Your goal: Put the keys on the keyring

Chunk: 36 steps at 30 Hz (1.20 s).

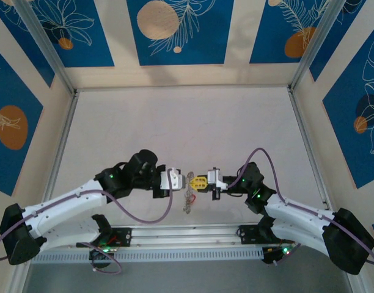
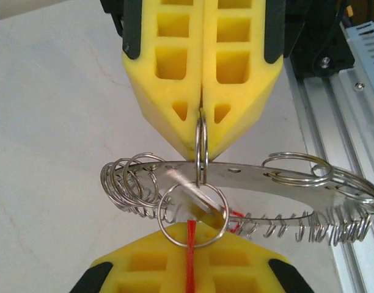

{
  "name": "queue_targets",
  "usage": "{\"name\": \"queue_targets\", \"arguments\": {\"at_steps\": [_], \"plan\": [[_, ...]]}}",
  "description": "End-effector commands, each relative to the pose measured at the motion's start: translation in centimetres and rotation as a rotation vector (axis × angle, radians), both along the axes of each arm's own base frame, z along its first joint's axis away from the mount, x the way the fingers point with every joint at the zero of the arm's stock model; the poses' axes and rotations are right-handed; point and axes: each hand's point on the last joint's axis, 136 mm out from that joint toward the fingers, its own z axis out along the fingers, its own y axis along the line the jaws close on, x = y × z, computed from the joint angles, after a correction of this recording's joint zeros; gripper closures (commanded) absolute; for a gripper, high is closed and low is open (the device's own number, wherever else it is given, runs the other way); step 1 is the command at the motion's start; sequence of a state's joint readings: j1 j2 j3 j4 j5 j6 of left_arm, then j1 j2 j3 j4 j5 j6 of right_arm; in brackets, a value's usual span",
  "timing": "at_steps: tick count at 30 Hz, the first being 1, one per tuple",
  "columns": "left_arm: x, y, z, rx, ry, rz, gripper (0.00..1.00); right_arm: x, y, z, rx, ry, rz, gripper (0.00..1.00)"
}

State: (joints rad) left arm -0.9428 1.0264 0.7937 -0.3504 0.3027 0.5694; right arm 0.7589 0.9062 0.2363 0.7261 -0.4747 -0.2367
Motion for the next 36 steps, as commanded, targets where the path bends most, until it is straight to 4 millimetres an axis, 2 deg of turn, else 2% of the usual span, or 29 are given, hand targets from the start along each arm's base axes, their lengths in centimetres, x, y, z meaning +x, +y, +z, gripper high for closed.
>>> {"name": "queue_targets", "arguments": {"at_steps": [1, 9, 12, 13, 14, 16, 18, 20, 25, 32, 36], "plan": [[0.5, 1.3, -0.1, 0.124, -0.039, -0.004, 1.0, 0.5, 0.0, 0.3, -0.02, -0.005, -0.022, 1.0], [1.1, 0.9, 1.2, 0.157, -0.08, -0.033, 1.0, 0.8, 0.2, -0.9, -0.069, 0.04, -0.035, 1.0], [0.9, 0.7, 1.1, 0.159, -0.069, -0.052, 1.0, 0.9, 0.2, -1.0, -0.073, 0.043, -0.046, 1.0], [0.7, 0.6, 0.9, 0.158, -0.06, -0.062, 0.97, 1.0, 0.2, -0.9, -0.067, 0.041, -0.051, 1.0], [0.5, 0.6, 0.6, 0.156, -0.051, -0.068, 0.89, 1.1, 0.2, -0.8, -0.059, 0.041, -0.057, 1.0], [0.2, 0.6, -0.4, 0.144, -0.026, -0.071, 0.78, 1.1, 0.1, -0.3, -0.036, 0.03, -0.06, 1.0], [-1.3, 0.2, -1.2, 0.102, 0.023, -0.125, 0.67, 1.1, 0.0, 0.2, -0.018, 0.021, -0.058, 1.0], [-1.9, -0.3, -1.8, 0.04, 0.061, -0.131, 0.59, 0.8, 0.0, 0.6, -0.004, 0.013, -0.042, 1.0], [-1.7, -1.3, -1.8, -0.084, 0.098, -0.087, 0.51, 0.4, -0.3, 0.8, 0.003, -0.001, -0.014, 1.0], [-0.4, -1.5, -2.3, -0.119, 0.093, -0.016, 0.46, -0.2, -0.6, 1.4, 0.018, -0.02, 0.022, 1.0], [-0.1, -2.1, -1.8, -0.177, 0.088, -0.006, 0.43, -0.6, -0.7, 1.4, 0.023, -0.02, 0.042, 1.0]]}}
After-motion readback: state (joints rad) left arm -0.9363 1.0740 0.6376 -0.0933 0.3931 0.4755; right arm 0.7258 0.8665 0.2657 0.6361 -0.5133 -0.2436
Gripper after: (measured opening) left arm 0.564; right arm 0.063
